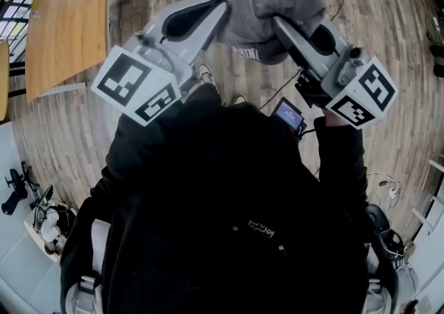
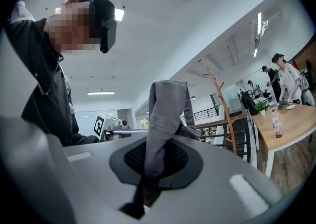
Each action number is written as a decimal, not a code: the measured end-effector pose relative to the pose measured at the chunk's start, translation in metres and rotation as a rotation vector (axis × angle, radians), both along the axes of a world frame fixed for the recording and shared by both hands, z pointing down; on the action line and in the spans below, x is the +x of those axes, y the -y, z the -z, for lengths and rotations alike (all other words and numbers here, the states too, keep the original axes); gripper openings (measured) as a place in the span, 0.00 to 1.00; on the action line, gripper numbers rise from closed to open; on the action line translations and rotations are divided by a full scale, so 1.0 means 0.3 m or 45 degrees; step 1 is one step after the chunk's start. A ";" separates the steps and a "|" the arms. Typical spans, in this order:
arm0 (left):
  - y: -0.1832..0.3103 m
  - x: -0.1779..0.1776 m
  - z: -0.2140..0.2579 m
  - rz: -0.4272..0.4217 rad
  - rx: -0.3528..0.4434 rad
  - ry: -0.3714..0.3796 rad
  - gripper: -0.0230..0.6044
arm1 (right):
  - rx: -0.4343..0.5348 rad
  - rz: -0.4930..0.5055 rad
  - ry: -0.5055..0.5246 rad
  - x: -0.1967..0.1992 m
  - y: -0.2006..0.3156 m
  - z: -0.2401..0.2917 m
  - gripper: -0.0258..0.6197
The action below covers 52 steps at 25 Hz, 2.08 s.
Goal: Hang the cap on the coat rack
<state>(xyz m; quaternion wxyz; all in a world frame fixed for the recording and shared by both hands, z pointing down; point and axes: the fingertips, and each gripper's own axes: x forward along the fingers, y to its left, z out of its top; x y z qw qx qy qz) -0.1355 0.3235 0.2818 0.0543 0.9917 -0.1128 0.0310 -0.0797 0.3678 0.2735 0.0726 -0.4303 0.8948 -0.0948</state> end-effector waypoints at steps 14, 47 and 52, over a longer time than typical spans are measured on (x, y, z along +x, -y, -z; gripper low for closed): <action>0.330 0.032 0.034 -0.089 -0.014 -0.057 0.04 | -0.025 -0.040 -0.055 0.008 0.322 0.036 0.09; 1.009 -0.123 -0.042 -0.008 -0.138 -0.021 0.04 | -0.097 0.045 -0.059 -0.072 1.034 0.058 0.09; 1.003 -0.140 -0.036 0.066 -0.121 -0.005 0.04 | -0.060 0.109 -0.049 -0.077 1.032 0.077 0.09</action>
